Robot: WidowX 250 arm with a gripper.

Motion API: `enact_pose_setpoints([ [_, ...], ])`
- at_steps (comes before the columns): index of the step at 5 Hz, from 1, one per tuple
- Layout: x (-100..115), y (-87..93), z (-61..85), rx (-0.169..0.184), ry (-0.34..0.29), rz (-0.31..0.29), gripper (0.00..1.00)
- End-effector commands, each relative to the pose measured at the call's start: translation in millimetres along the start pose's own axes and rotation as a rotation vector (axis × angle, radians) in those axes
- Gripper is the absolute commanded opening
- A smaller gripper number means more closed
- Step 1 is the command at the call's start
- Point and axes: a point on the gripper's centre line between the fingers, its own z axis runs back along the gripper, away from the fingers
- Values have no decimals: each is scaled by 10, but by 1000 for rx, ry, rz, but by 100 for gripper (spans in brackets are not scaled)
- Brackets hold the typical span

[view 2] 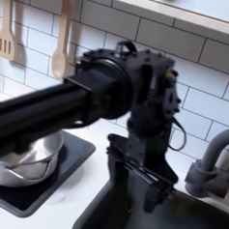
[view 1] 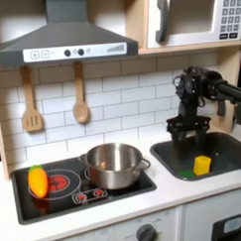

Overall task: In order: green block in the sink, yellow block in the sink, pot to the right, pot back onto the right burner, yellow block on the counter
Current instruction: 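Take the yellow block out of the sink and put it on the counter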

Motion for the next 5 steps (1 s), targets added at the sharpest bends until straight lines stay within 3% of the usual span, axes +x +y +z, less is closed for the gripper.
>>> enact_pose_setpoints([
  [1, 193, -241, -183, -11, 7, -38, 100],
  [4, 351, -361, -473, -1, 62, -55, 100],
  [5, 340, -458, -518, 3, 75, -95, 100],
])
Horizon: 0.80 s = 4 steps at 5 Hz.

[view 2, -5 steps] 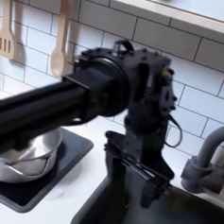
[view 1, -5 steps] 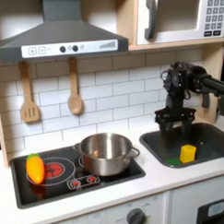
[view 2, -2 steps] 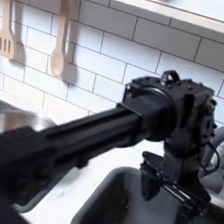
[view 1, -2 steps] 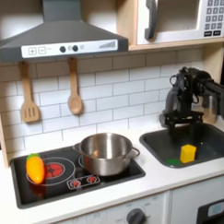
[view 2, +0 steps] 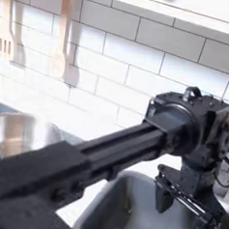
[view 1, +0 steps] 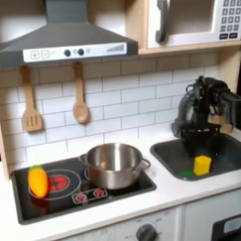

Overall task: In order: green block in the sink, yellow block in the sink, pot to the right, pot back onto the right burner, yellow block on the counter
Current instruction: 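Take the yellow block out of the sink and put it on the counter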

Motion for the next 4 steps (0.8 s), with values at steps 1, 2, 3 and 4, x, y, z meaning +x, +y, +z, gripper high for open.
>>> enact_pose_setpoints([
  [1, -71, -61, -60, 23, 36, -64, 100],
  [2, -100, -144, -76, 8, 32, -77, 100],
  [3, -145, -163, -175, 8, 63, -89, 100],
  [4, -162, -125, -228, 10, 79, -81, 100],
])
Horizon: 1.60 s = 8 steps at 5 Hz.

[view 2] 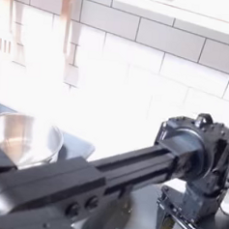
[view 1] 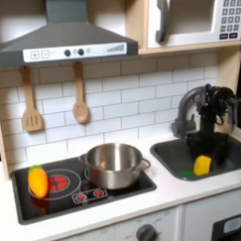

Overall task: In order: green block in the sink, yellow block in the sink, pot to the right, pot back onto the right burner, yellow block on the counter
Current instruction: 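Take the yellow block out of the sink and put it on the counter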

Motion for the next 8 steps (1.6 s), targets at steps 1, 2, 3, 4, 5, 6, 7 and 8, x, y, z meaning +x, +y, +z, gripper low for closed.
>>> enact_pose_setpoints([
  [1, 6, 25, -36, 0, 5, 7, 100],
  [2, -5, -9, -48, -5, 9, 6, 100],
  [3, -7, -11, -37, -3, 2, 12, 100],
  [4, -15, -20, -75, 0, 10, 18, 100],
  [5, -1, -31, -85, 0, 6, 21, 100],
  [6, 10, -46, -86, -7, 2, 28, 100],
  [7, 2, -40, -81, -5, 0, 36, 100],
  [8, 4, -116, -104, -6, 4, 26, 100],
])
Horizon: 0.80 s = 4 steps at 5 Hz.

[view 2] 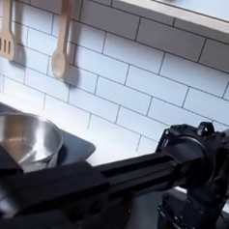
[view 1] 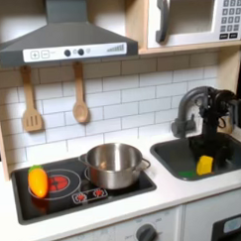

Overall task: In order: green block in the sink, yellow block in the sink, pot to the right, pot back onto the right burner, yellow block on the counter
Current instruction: 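Take the yellow block out of the sink and put it on the counter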

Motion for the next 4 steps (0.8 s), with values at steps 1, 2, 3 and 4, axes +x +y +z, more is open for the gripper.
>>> enact_pose_setpoints([
  [1, -19, -10, -34, 1, 7, 9, 100],
  [2, -34, -1, -44, -1, 5, 14, 100],
  [3, -55, 25, -79, 0, 14, 28, 100],
  [4, -57, 24, -90, 6, 15, 29, 100],
])
